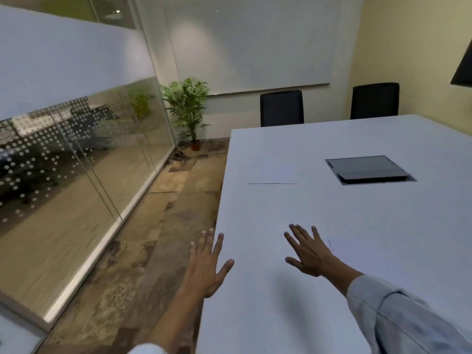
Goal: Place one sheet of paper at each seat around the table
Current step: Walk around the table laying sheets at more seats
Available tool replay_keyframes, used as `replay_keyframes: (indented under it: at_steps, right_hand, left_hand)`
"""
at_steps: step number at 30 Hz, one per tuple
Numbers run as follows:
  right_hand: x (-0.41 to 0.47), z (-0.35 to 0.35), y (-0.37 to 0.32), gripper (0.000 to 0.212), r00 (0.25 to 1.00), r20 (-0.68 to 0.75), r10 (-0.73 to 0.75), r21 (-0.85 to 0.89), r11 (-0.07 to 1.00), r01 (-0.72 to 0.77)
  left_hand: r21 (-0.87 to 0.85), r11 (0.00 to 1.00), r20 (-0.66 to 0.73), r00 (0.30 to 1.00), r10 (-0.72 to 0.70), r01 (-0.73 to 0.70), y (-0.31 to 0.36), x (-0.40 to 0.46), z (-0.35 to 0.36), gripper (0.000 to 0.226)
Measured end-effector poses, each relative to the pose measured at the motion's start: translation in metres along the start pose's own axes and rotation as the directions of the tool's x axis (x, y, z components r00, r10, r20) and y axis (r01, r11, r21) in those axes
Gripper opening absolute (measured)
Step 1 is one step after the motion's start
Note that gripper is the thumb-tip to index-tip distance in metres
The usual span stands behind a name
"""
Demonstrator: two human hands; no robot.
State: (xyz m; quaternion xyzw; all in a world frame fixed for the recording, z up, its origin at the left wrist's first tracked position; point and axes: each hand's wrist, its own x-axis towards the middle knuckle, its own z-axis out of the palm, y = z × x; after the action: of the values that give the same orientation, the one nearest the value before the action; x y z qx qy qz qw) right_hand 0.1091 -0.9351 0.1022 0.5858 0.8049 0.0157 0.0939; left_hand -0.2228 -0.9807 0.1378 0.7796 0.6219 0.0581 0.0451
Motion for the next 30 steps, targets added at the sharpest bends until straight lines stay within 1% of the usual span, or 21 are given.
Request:
replay_keyframes:
  at_steps: [3, 4, 6, 10, 13, 17, 20, 22, 24, 27, 30]
  right_hand:
    - [0.022, -0.008, -0.044, 0.082, 0.996, 0.044, 0.082, 0.009, 0.997, -0.082]
    - [0.029, -0.011, -0.059, 0.081, 0.993, 0.07, 0.095, 0.022, 0.995, -0.097]
    - [0.049, -0.013, -0.086, 0.08, 0.992, 0.07, 0.103, 0.031, 0.994, -0.106]
    - [0.104, -0.016, -0.126, 0.077, 0.988, 0.07, 0.14, 0.049, 0.988, -0.143]
    - [0.152, -0.015, -0.15, 0.076, 0.981, 0.077, 0.178, 0.067, 0.981, -0.183]
    - [0.235, -0.014, -0.171, 0.075, 0.96, 0.103, 0.261, 0.11, 0.956, -0.271]
    - [0.3, -0.016, -0.182, 0.073, 0.935, 0.135, 0.327, 0.145, 0.927, -0.345]
    - [0.337, -0.025, -0.186, 0.073, 0.916, 0.173, 0.362, 0.162, 0.907, -0.389]
    - [0.374, -0.031, -0.189, 0.072, 0.896, 0.173, 0.409, 0.183, 0.881, -0.437]
    - [0.42, -0.046, -0.188, 0.072, 0.87, 0.212, 0.446, 0.219, 0.845, -0.487]
    - [0.466, -0.048, -0.179, 0.072, 0.823, 0.224, 0.522, 0.244, 0.788, -0.566]
  left_hand:
    - [0.002, 1.0, -0.026, 1.0, -0.012, 0.012, -0.054, -0.005, -0.014, 0.082]
    - [-0.012, 1.0, -0.017, 1.0, -0.01, 0.01, -0.07, -0.006, -0.017, 0.084]
    - [-0.026, 1.0, -0.02, 1.0, 0.015, -0.016, -0.101, -0.001, -0.021, 0.084]
    - [-0.035, 0.998, -0.028, 0.999, 0.047, -0.048, -0.152, 0.037, -0.026, 0.082]
    - [-0.037, 0.994, -0.024, 0.995, 0.102, -0.103, -0.184, 0.074, -0.022, 0.076]
    - [-0.06, 0.98, -0.022, 0.981, 0.191, -0.192, -0.234, 0.146, -0.012, 0.076]
    - [-0.087, 0.973, 0.002, 0.977, 0.214, -0.213, -0.274, 0.207, -0.01, 0.081]
    - [-0.077, 0.967, 0.04, 0.968, 0.247, -0.243, -0.3, 0.246, -0.011, 0.082]
    - [-0.056, 0.96, 0.036, 0.96, 0.276, -0.274, -0.325, 0.29, -0.017, 0.082]
    - [-0.051, 0.959, 0.056, 0.958, 0.282, -0.28, -0.352, 0.356, -0.024, 0.082]
    - [-0.04, 0.935, 0.075, 0.932, 0.354, -0.352, -0.369, 0.423, -0.021, 0.081]
